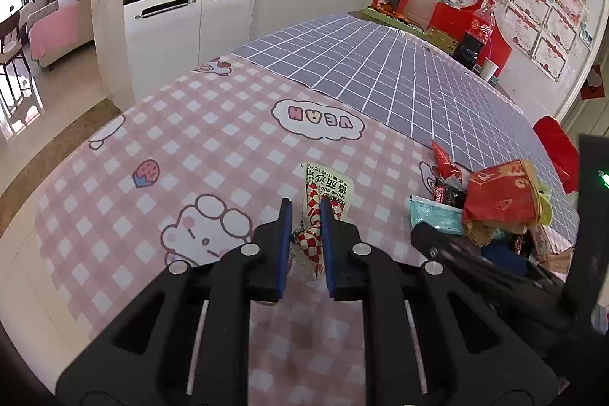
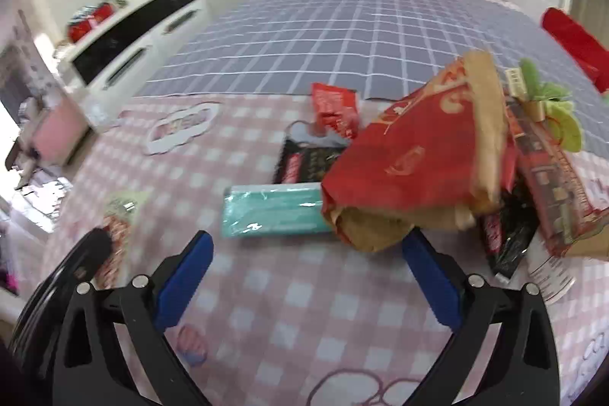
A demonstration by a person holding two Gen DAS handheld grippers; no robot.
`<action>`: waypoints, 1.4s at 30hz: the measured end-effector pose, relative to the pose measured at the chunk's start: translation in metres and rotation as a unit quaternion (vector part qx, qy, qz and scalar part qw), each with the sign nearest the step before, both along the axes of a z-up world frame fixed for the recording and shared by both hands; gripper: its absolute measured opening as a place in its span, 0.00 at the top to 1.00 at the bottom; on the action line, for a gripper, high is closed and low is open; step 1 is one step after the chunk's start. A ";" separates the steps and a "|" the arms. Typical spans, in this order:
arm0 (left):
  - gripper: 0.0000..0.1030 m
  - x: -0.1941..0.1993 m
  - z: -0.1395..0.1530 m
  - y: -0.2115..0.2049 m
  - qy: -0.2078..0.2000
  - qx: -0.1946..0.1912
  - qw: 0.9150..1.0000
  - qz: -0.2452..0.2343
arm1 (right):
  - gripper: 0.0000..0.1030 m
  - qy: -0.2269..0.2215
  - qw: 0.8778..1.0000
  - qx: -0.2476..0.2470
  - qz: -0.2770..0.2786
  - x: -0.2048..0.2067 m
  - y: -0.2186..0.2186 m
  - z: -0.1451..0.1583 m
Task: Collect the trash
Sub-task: 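Grasp the small clear round lid with the right gripper while the left gripper holds the packet, then carry both items over the blue wastebasket and open both grippers to drop them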
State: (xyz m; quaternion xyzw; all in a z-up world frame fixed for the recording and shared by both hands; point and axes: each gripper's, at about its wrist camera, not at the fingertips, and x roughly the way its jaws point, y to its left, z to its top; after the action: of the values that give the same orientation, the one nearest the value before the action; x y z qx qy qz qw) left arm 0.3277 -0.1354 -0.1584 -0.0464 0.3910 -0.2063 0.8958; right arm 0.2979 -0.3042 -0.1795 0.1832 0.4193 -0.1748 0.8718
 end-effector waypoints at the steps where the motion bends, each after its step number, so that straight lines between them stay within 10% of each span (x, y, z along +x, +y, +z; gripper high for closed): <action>1: 0.85 -0.001 0.000 0.000 0.001 -0.004 1.000 -0.001 | 0.05 -0.001 1.000 -0.003 0.002 -0.004 0.001 0.001; 12: 0.85 -0.050 0.021 -0.017 -0.018 -0.025 0.999 -0.032 | 0.06 -0.023 0.992 -0.124 0.020 -0.088 -0.001 0.033; 15: 0.85 -0.063 0.020 -0.026 -0.015 -0.024 0.999 -0.039 | 0.06 -0.030 0.993 -0.114 -0.001 -0.110 -0.020 0.032; 19: 0.85 -0.075 0.021 -0.035 -0.008 -0.025 0.998 -0.049 | 0.35 -0.026 0.996 -0.083 -0.018 -0.120 -0.049 0.024; 27: 0.85 -0.089 0.028 -0.048 -0.019 -0.008 0.998 -0.055 | 0.35 -0.033 0.998 -0.046 -0.026 -0.124 -0.083 0.015; 31: 0.85 -0.090 0.028 -0.049 -0.014 -0.009 0.998 -0.055 | 0.73 -0.025 0.999 -0.019 -0.005 -0.117 -0.088 0.007; 42: 0.85 -0.095 0.036 -0.017 -0.023 -0.017 0.999 -0.032 | 0.77 -0.081 0.994 -0.023 0.075 -0.119 -0.023 0.040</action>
State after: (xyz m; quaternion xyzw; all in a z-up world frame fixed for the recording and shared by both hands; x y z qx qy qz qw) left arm 0.2325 -0.1524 -0.1221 -0.0441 0.3683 -0.2426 0.8964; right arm 0.1792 -0.3270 -0.1394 0.1445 0.3561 -0.1030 0.9174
